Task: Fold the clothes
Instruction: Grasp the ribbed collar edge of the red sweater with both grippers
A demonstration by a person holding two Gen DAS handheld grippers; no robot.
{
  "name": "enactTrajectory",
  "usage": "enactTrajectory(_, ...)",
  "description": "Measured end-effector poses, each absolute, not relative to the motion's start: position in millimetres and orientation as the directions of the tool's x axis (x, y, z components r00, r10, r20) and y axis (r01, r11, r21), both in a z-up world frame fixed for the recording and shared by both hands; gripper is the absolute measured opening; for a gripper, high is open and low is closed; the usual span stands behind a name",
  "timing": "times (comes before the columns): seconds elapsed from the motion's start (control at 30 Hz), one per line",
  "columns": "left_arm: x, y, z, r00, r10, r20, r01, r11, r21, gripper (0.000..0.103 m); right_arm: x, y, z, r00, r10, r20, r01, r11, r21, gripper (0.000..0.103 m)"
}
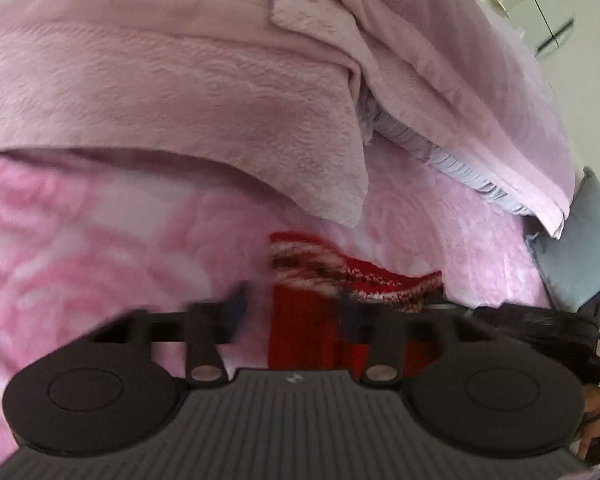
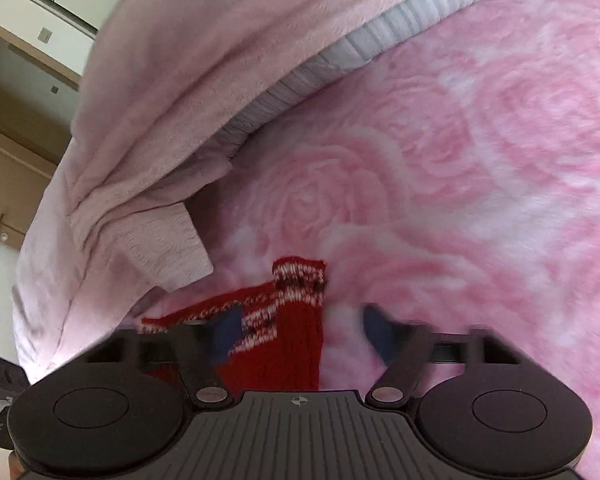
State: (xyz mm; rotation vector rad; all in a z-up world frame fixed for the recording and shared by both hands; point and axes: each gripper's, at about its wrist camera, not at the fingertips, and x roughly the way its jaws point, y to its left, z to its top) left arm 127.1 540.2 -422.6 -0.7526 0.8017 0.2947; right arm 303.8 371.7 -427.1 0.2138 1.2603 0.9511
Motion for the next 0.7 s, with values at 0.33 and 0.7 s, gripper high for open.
enactTrajectory(0.33, -15, 505, -353, 0.899, -0.153, -0.411, -0.190, 0.709, -0.679, 0.004, 243, 238, -340, -0.010, 0.927, -0.376, -0.651, 0.279, 0.706, 0.004)
enactTrajectory(0.7, -194, 385, -399, 0.643, -0.146, -0.752, -0.506, 0.656, -0.560, 0.024, 85, 94, -372, -0.133, 0.505, -0.853, -0.778, 0.480, 0.406, 0.038)
